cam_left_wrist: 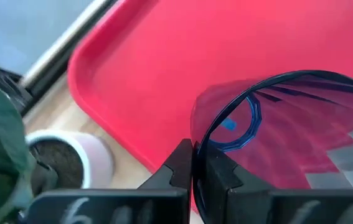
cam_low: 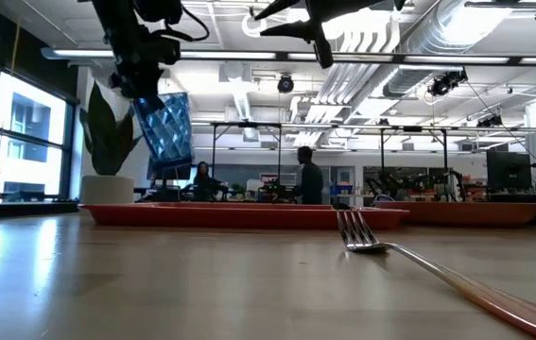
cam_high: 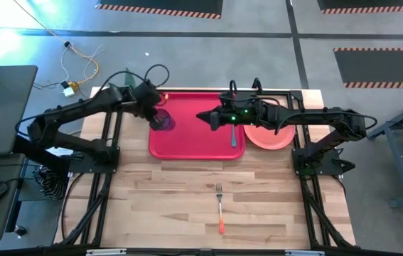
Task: Pick and place plate/cup/fork/spoon on tray
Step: Put the blue cup on the red serving tray to the top right of the blue spoon
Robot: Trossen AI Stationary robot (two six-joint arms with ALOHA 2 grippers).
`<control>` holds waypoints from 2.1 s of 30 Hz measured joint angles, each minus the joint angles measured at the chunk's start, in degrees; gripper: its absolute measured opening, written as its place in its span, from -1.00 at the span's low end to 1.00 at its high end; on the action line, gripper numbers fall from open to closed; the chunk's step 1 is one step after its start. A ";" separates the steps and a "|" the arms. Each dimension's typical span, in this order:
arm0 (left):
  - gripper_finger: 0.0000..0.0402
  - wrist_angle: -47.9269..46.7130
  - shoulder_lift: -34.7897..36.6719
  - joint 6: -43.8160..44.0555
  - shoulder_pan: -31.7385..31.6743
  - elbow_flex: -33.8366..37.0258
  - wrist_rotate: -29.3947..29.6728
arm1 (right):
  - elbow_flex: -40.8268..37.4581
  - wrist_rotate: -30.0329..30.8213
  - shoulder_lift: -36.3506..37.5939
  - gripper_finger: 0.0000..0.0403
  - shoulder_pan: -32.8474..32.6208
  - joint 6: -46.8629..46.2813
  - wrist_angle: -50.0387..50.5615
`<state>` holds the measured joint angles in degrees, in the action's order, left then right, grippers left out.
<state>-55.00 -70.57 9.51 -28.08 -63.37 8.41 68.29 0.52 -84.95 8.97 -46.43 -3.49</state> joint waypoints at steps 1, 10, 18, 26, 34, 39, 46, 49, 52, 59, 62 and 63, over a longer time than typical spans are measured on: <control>-0.98 0.12 -0.40 -0.81 -0.36 -0.62 0.03 | 0.00 0.63 0.00 -0.54 0.00 0.00 0.08; -0.98 0.01 -7.03 -6.48 -2.48 -8.51 0.04 | 0.00 2.92 0.00 -0.54 0.00 -0.01 0.97; -0.98 -0.15 -15.41 -8.25 -6.95 -14.60 -2.19 | 0.00 1.99 0.00 -0.54 0.00 0.37 1.17; -0.98 -0.29 -22.67 -6.61 -10.00 -16.60 -2.63 | 0.00 -0.82 0.00 -0.54 0.94 0.41 1.19; -0.98 -0.44 -27.34 -4.29 -10.69 -16.60 -2.79 | 0.00 -5.04 0.00 -0.54 2.13 0.41 1.21; -0.98 -0.48 -27.74 -2.59 -12.41 -16.60 -1.48 | 0.00 -5.52 0.00 -0.54 2.32 0.48 1.38; -0.98 -0.53 -27.73 -2.03 -15.34 -16.60 -0.60 | 0.00 -6.78 0.00 -0.54 2.32 1.67 2.11; -0.98 -0.40 -27.73 -2.04 -16.33 -16.60 -0.60 | 0.00 -7.26 0.00 -0.54 2.32 1.72 2.13; -0.98 -0.37 -27.73 -2.04 -17.06 -16.60 -0.60 | 0.00 -7.48 -0.02 -0.54 2.32 1.72 2.17; -0.98 -0.31 -27.78 -1.58 -17.30 -16.60 -0.58 | 0.00 -7.48 -0.01 -0.54 2.32 1.66 2.22; -0.98 -0.24 -27.78 -1.31 -17.28 -16.60 -0.89 | 0.00 -7.48 -0.02 -0.54 2.32 1.58 2.22; -0.98 -0.23 -27.78 -1.05 -17.28 -16.60 -1.28 | 0.00 -7.48 -0.01 -0.54 2.32 1.53 2.22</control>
<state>-55.23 -98.35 8.45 -45.36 -79.96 7.13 68.29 -6.96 -84.95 11.29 -44.90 -1.28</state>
